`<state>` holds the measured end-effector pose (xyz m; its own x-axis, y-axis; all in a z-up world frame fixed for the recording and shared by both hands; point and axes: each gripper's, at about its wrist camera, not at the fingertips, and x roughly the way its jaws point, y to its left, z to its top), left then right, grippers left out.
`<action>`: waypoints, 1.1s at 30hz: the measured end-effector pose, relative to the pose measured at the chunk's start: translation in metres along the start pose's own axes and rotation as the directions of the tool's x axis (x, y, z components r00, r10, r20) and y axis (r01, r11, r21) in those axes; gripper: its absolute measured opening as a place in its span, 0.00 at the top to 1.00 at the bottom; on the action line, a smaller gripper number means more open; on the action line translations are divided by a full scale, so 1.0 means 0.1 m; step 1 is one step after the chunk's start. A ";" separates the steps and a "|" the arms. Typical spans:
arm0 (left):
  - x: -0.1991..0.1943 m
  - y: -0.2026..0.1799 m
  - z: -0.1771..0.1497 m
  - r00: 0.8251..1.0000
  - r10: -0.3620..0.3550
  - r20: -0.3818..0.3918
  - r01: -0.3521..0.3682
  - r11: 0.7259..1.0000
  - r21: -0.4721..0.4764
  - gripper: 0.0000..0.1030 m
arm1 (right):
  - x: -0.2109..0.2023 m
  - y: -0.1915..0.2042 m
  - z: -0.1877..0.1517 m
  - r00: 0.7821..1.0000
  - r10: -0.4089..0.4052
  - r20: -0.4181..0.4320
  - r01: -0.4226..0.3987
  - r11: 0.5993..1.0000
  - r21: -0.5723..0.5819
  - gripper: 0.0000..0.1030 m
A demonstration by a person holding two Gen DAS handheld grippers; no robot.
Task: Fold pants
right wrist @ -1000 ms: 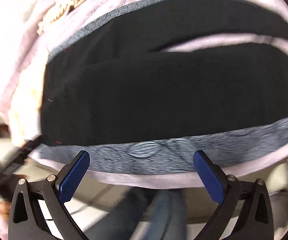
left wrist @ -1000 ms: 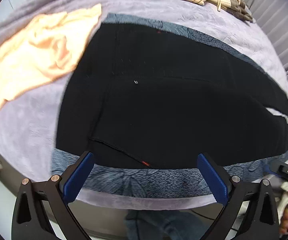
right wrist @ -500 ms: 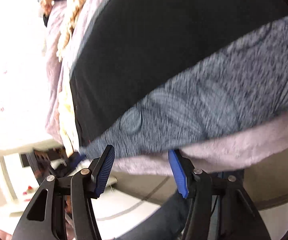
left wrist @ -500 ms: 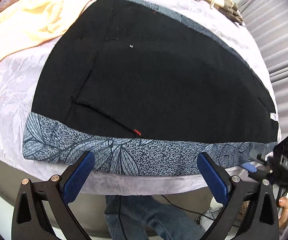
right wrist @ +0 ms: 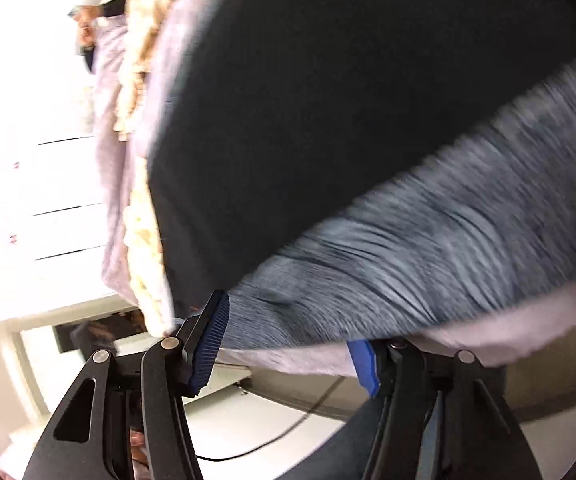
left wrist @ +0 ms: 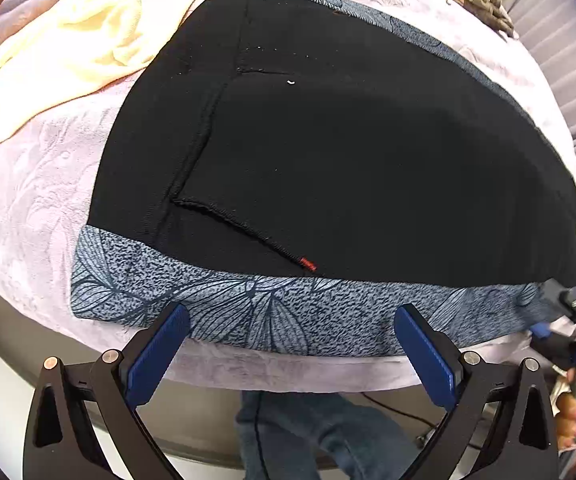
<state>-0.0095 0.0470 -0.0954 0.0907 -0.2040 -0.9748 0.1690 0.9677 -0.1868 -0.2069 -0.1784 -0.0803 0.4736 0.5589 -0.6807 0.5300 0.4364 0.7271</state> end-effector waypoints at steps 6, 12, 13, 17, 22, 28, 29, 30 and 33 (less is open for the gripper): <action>-0.13 0.19 -0.07 0.992 -0.124 0.030 0.125 0.990 -0.065 0.00 | 0.07 -0.09 -0.11 0.998 0.027 -0.050 -0.028 1.000 -0.011 0.40; -0.13 0.22 -0.13 0.982 -0.187 0.007 0.187 0.982 -0.036 0.00 | 0.55 0.21 -0.02 0.984 0.156 -0.087 -0.157 0.988 -0.004 0.40; -0.15 0.24 -0.15 0.972 -0.237 0.002 0.237 0.970 -0.056 0.00 | 0.57 0.29 0.00 0.981 0.172 -0.089 -0.173 0.985 -0.010 0.40; -0.17 0.18 -0.19 0.897 -0.441 0.007 0.438 0.888 -0.138 0.00 | 0.38 0.64 0.06 0.961 0.266 -0.069 -0.271 0.961 -0.064 0.40; 0.10 0.23 -0.03 0.868 -0.490 0.079 0.491 0.822 -0.289 0.00 | 0.23 0.84 0.12 0.955 0.283 -0.093 -0.293 0.948 -0.122 0.40; 0.18 0.57 0.14 0.894 -0.419 0.161 0.448 0.811 -0.377 0.28 | 0.17 0.59 0.05 0.963 0.244 -0.110 -0.257 0.958 -0.124 0.40; 0.22 0.57 0.15 0.906 -0.400 0.136 0.422 0.834 -0.355 0.31 | 0.17 0.48 0.03 0.972 0.216 -0.095 -0.226 0.968 -0.109 0.40; 0.24 0.56 0.16 0.915 -0.385 0.117 0.401 0.852 -0.336 0.39 | 0.14 0.34 0.04 0.977 0.197 -0.078 -0.204 0.974 -0.094 0.40; 0.29 0.49 0.12 0.945 -0.321 0.067 0.328 0.908 -0.261 0.54 | -0.08 -0.30 0.10 0.985 0.169 0.021 -0.170 0.984 0.051 0.40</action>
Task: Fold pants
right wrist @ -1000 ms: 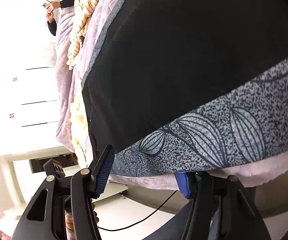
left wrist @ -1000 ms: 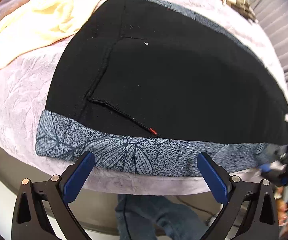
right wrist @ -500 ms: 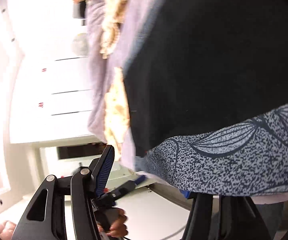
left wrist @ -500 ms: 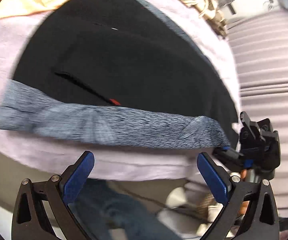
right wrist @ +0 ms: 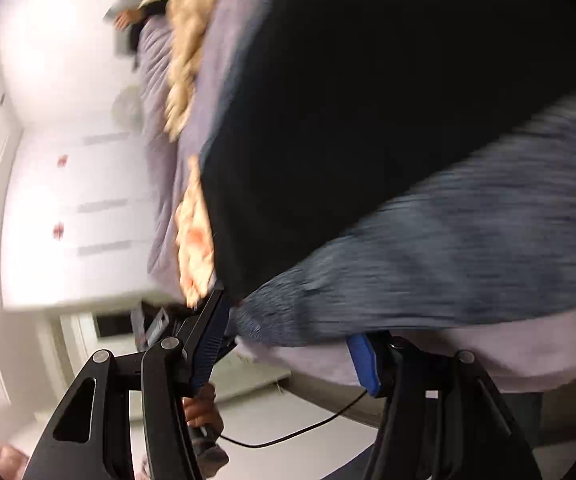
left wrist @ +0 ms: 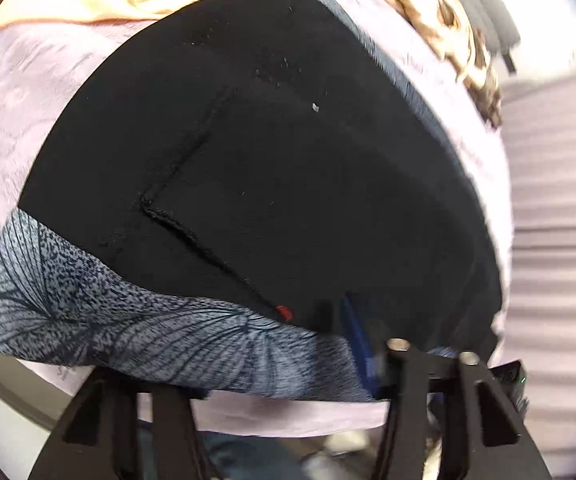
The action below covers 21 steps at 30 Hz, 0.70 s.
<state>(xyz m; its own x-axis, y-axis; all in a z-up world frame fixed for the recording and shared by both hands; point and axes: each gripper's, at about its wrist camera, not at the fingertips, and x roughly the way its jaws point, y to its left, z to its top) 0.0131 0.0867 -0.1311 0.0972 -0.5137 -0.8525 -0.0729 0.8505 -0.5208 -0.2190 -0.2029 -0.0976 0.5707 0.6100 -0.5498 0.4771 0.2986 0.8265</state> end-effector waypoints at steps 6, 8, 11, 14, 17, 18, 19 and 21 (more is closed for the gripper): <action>-0.16 -0.14 0.08 0.998 0.058 -0.017 -0.058 0.998 0.017 0.68 | -0.38 -0.62 0.10 0.971 0.163 0.172 -0.205 0.942 0.265 0.93; -0.37 -0.26 0.10 0.998 0.051 0.021 -0.052 0.997 0.051 0.68 | -0.48 -0.44 0.14 0.972 0.163 0.167 -0.196 0.959 0.204 0.93; -0.65 -0.46 0.24 0.996 0.028 0.084 -0.034 0.997 0.074 0.68 | -0.70 0.06 0.27 0.982 0.133 0.136 -0.138 0.990 0.027 0.93; -0.81 -0.70 0.52 0.989 0.006 0.146 -0.021 0.995 0.102 0.68 | -0.85 0.60 0.54 0.992 0.089 0.094 -0.076 0.988 -0.135 0.93; -0.90 -0.88 0.96 0.975 -0.022 0.222 -0.014 0.987 0.161 0.68 | -0.79 0.96 0.88 0.997 0.050 0.066 -0.034 0.974 -0.224 0.93; -0.88 -0.94 1.09 0.970 -0.018 0.243 -0.027 0.983 0.183 0.68 | -0.78 1.06 1.02 0.997 0.035 0.064 -0.018 0.969 -0.246 0.93; -0.84 -1.02 1.29 0.964 0.002 0.266 -0.059 0.977 0.205 0.67 | -0.73 1.15 1.17 0.998 0.013 0.064 0.004 0.964 -0.264 0.93; -0.72 -1.08 1.57 0.961 0.033 0.274 -0.097 0.970 0.224 0.66 | -0.57 1.28 1.47 0.997 -0.035 0.069 0.054 0.955 -0.293 0.93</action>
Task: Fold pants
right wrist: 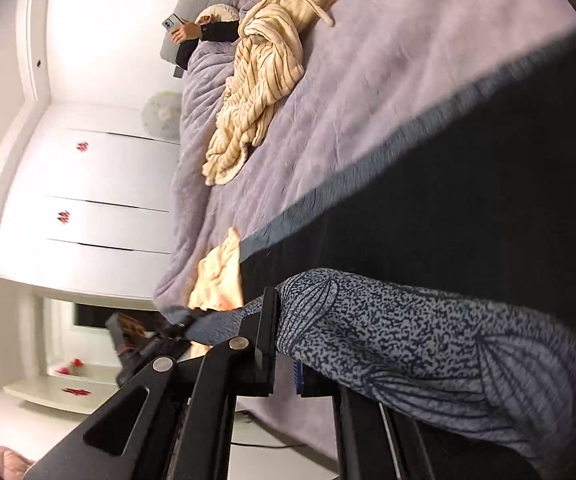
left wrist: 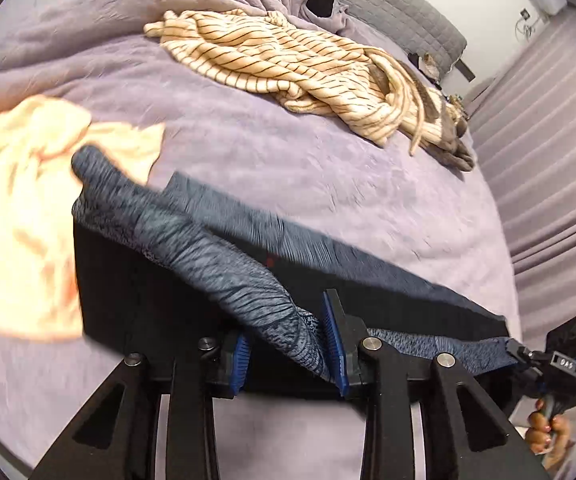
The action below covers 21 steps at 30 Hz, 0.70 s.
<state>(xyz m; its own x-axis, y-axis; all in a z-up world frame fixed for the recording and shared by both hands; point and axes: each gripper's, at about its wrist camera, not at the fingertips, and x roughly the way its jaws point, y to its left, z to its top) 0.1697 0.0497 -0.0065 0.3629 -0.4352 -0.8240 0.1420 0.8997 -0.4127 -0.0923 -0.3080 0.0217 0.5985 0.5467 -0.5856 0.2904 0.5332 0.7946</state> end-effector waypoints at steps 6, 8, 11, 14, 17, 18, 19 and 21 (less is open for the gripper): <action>0.96 0.21 0.40 0.961 0.276 -0.004 -0.275 0.958 0.085 0.30 | 0.71 -0.29 0.83 0.982 -0.185 -0.043 0.185 0.983 -0.003 0.89; 1.15 0.41 0.43 0.941 0.332 -0.058 -0.329 0.942 0.062 0.30 | 1.06 -0.57 1.03 0.961 -0.266 -0.073 0.269 0.962 0.038 0.86; 1.01 0.47 0.40 0.942 0.330 -0.067 -0.324 0.942 0.083 0.30 | 1.25 -0.82 1.16 0.960 -0.268 -0.078 0.276 0.955 0.106 0.86; 0.79 0.07 0.25 0.949 0.306 -0.071 -0.280 0.926 0.254 0.30 | 0.94 -0.69 1.06 0.977 -0.205 -0.056 0.210 0.971 0.111 0.64; 0.73 -0.52 -0.06 0.963 0.233 -0.137 -0.164 0.906 0.390 0.30 | 0.27 -0.51 0.72 0.984 -0.178 0.013 0.176 0.980 0.095 0.59; 0.77 -0.76 -0.19 0.966 0.199 -0.166 -0.112 0.898 0.424 0.30 | -0.01 -0.51 0.59 0.974 -0.220 0.046 0.216 0.972 0.090 0.59; 0.82 -1.03 -0.34 0.967 0.151 -0.203 -0.046 0.893 0.448 0.30 | -0.21 -0.53 0.51 0.962 -0.264 0.066 0.258 0.962 0.089 0.59; 0.95 -1.52 -0.61 0.958 0.059 -0.282 0.084 0.880 0.467 0.30 | -0.68 -0.66 0.28 0.916 -0.390 0.100 0.380 0.919 0.100 0.59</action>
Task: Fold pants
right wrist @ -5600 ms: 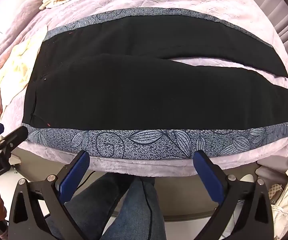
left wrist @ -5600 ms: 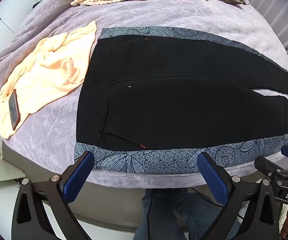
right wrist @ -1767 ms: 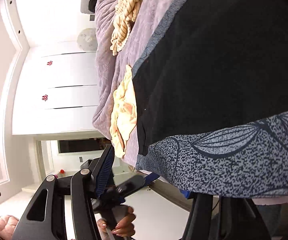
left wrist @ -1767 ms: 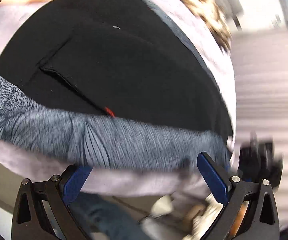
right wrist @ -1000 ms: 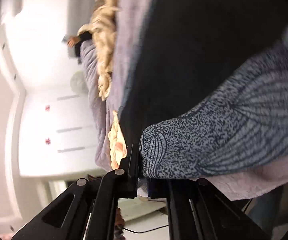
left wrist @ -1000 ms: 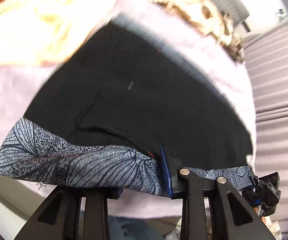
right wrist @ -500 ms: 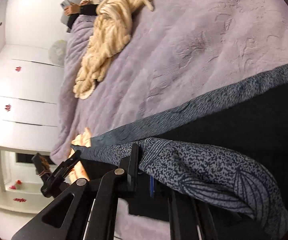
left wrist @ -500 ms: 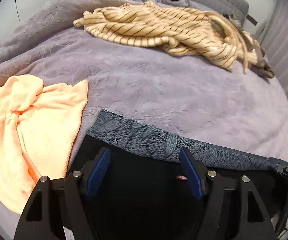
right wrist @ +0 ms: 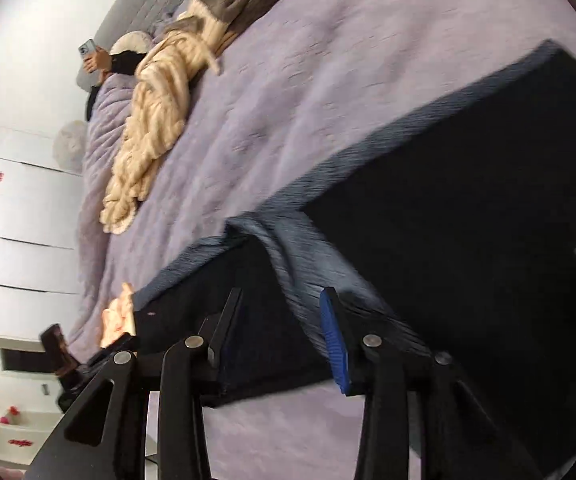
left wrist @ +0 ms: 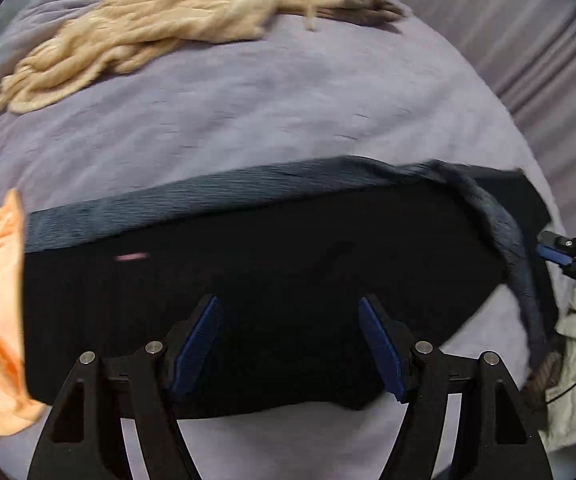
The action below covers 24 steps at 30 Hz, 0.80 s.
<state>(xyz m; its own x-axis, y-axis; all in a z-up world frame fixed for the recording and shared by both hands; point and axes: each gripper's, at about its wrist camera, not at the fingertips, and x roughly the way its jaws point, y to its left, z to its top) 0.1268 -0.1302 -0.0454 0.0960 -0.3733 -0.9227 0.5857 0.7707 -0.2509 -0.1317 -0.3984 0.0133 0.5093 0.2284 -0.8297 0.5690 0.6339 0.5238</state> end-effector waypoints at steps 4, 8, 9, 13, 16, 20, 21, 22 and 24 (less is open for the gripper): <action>0.36 -1.12 0.08 0.989 -0.138 -0.054 0.144 0.982 0.125 0.30 | -0.67 -0.89 -0.30 0.994 -0.104 0.037 0.097 0.983 0.155 0.59; 0.74 -1.78 0.27 0.965 -0.232 -0.123 0.248 0.959 0.137 0.30 | -1.18 -1.83 -0.52 0.987 -0.158 0.029 0.144 0.951 0.272 0.59; 0.81 -1.90 0.31 0.962 -0.235 -0.137 0.253 0.957 0.140 0.30 | -1.24 -1.95 -0.51 0.986 -0.163 0.025 0.151 0.952 0.268 0.59; 1.07 -2.19 0.40 0.960 -0.222 -0.173 0.251 0.953 0.171 0.30 | -1.25 -2.28 -0.30 0.996 -0.086 -0.008 0.086 0.982 0.171 0.37; 1.16 -2.22 0.42 0.954 -0.225 -0.201 0.259 0.952 0.165 0.30 | -0.87 -2.43 -0.19 0.983 0.022 -0.184 0.001 0.992 0.128 0.35; 1.17 -2.24 0.49 0.938 -0.262 -0.228 0.291 0.951 0.106 0.30 | -0.72 -2.44 -0.28 0.924 0.157 -0.349 -0.137 0.987 0.083 0.74; 1.17 -2.25 0.53 0.930 -0.285 -0.232 0.310 0.948 0.077 0.30 | -0.73 -2.45 -0.29 0.907 0.208 -0.367 -0.180 0.978 0.110 0.75; 1.17 -2.27 0.57 0.919 -0.317 -0.233 0.336 0.941 0.045 0.30 | -0.76 -2.45 -0.27 0.893 0.266 -0.363 -0.229 0.963 0.142 0.75; 1.17 -2.37 0.70 0.910 -0.354 -0.215 0.363 0.932 0.001 0.30 | -0.88 -2.45 -0.17 0.868 0.373 -0.329 -0.326 0.926 0.189 0.76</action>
<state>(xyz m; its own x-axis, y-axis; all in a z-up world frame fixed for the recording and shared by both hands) 0.0550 -0.3925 -0.0732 -0.2933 -0.5018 -0.8137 0.5810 0.5824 -0.5685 -0.3267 -0.5614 -0.0450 0.4418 0.6773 -0.5883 0.4828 0.3732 0.7922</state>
